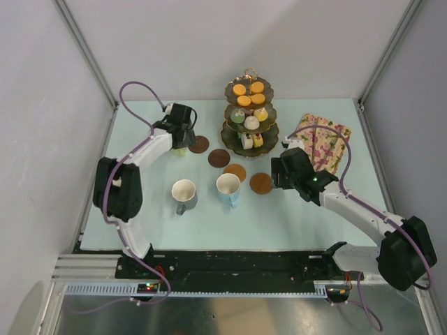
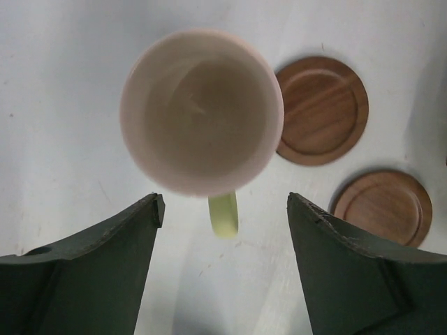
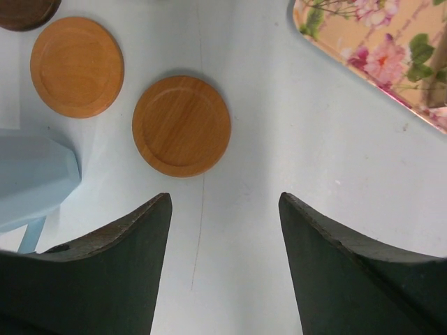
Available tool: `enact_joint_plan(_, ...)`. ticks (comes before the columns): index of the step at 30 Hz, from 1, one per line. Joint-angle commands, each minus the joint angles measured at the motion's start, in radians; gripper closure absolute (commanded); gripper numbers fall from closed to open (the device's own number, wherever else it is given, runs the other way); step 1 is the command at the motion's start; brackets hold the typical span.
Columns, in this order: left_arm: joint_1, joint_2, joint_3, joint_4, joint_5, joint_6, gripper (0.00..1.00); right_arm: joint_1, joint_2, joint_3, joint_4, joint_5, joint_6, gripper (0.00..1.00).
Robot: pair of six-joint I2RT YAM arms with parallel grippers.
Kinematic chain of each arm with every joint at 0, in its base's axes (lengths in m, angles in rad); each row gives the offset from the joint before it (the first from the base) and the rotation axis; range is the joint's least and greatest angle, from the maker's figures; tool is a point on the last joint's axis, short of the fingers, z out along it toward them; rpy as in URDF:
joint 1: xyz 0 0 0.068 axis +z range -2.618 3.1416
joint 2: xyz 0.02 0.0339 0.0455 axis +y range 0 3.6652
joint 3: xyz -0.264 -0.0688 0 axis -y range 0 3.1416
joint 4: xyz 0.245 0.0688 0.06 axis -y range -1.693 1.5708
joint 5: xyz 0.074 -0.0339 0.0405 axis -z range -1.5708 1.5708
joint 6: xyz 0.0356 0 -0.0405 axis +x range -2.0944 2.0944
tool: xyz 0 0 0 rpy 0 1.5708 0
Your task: Serve the afternoon tea
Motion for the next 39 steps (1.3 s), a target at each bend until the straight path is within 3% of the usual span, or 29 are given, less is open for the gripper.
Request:
enact_joint_plan(1,0.035,0.085,0.1,0.027,-0.015,-0.042,0.24,-0.007,-0.067,0.002,-0.031,0.071,0.003,0.31)
enact_joint_plan(10,0.043,0.16,0.118,0.035,-0.004,-0.019,0.44,-0.044,-0.135,-0.045,-0.06,0.087,0.015,0.31)
enact_joint_plan(17,0.045,0.147,0.067,0.054,0.026,0.018,0.79,-0.056,-0.128,-0.046,-0.044,0.081,0.016,0.31)
enact_joint_plan(22,0.043,0.092,0.042,0.061,0.024,0.079,0.97,-0.059,-0.117,-0.046,-0.032,0.074,0.014,0.31)
enact_joint_plan(32,0.006,-0.07,0.018,0.085,0.03,0.184,1.0,-0.064,-0.117,-0.046,-0.024,0.072,0.007,0.31)
enact_joint_plan(39,-0.03,-0.06,0.049,0.122,0.119,0.22,1.0,-0.068,-0.129,-0.046,-0.036,0.085,0.006,0.31)
